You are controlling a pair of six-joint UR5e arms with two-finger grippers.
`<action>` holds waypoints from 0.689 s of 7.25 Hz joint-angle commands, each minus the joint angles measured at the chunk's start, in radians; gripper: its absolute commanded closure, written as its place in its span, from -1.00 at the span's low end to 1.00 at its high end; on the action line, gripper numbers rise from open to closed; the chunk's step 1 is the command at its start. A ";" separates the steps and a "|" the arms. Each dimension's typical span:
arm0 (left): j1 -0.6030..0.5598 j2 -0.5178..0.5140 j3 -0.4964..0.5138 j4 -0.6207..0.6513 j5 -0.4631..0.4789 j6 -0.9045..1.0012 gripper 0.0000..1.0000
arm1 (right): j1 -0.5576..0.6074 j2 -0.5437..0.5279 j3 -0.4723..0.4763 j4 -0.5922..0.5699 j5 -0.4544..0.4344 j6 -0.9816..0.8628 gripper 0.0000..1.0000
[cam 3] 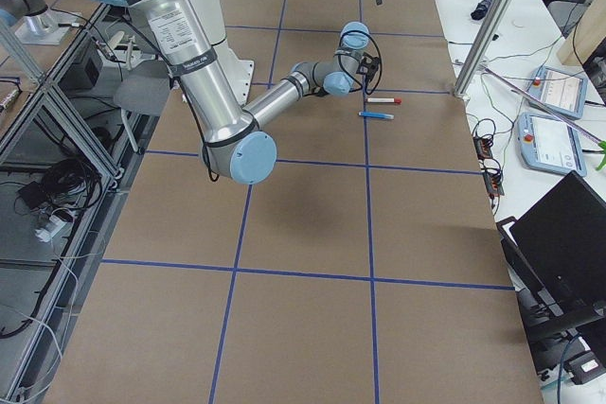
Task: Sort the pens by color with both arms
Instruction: 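Release the white marker and withdraw the left arm while the right arm reaches in, then lower the right gripper over the pen cup toward the green highlighter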
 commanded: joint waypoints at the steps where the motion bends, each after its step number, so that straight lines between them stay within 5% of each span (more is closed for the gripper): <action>1: -0.010 0.006 0.005 -0.001 -0.009 0.006 -0.97 | -0.029 0.042 -0.046 0.003 0.023 -0.009 -0.89; 5: -0.017 0.047 -0.002 -0.010 -0.065 0.005 -0.97 | -0.036 0.045 -0.074 -0.021 0.123 0.083 -0.56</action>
